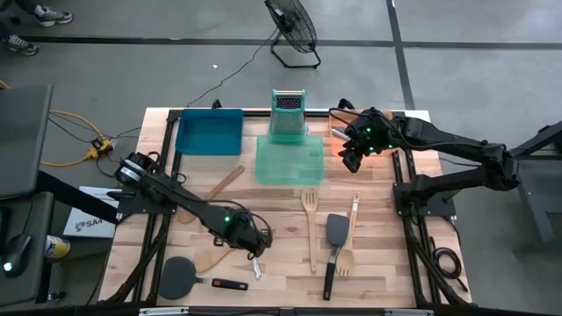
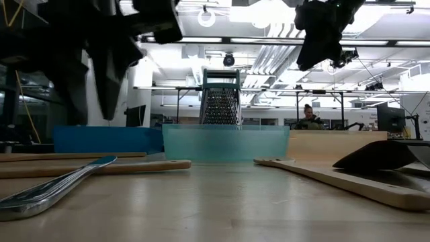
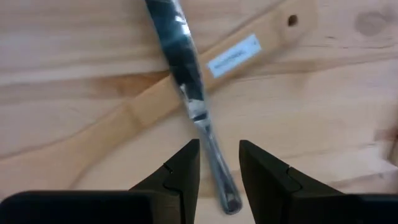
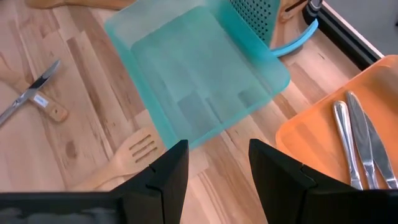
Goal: Pick & Place Kitchen Items
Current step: Put the silver knife into the orange bin
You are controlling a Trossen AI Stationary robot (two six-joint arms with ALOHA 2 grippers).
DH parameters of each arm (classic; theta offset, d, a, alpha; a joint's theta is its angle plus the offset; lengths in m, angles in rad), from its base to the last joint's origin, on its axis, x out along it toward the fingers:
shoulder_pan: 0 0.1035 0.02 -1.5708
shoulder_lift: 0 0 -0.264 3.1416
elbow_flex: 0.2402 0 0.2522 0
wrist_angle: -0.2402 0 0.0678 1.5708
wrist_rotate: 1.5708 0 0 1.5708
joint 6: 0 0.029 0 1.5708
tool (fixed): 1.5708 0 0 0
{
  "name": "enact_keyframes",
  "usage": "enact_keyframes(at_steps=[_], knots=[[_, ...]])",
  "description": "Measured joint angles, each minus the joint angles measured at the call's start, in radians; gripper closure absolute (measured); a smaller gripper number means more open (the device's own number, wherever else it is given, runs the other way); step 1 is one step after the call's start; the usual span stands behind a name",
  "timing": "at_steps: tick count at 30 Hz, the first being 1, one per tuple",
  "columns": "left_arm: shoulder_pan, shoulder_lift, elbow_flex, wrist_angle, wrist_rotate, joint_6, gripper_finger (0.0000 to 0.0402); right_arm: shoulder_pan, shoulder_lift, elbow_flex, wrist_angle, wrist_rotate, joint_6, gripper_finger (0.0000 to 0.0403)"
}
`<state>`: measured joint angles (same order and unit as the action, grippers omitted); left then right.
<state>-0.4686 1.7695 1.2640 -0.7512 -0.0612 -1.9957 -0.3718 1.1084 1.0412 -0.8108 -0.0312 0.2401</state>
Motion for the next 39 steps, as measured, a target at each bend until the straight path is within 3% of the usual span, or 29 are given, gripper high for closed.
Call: enact_keyframes(at_steps=[14,18,26,39], knots=[[-0.011,0.067,0.001,0.097,0.048,-0.002,0.0288,-0.001,0.000,0.000,-0.002,-0.004,-0.058,0.0242],[-0.010,0.081,0.001,0.114,0.051,-0.002,0.0260,-0.001,0.000,0.000,-0.002,-0.023,-0.062,0.0242],[-0.010,0.082,0.001,0.068,0.059,-0.026,0.0167,-0.001,0.000,0.000,-0.003,-0.024,-0.078,0.0242],[-0.009,0.134,0.001,0.076,0.093,-0.105,0.0156,-0.001,0.000,0.000,-0.003,-0.024,-0.080,0.0242]])
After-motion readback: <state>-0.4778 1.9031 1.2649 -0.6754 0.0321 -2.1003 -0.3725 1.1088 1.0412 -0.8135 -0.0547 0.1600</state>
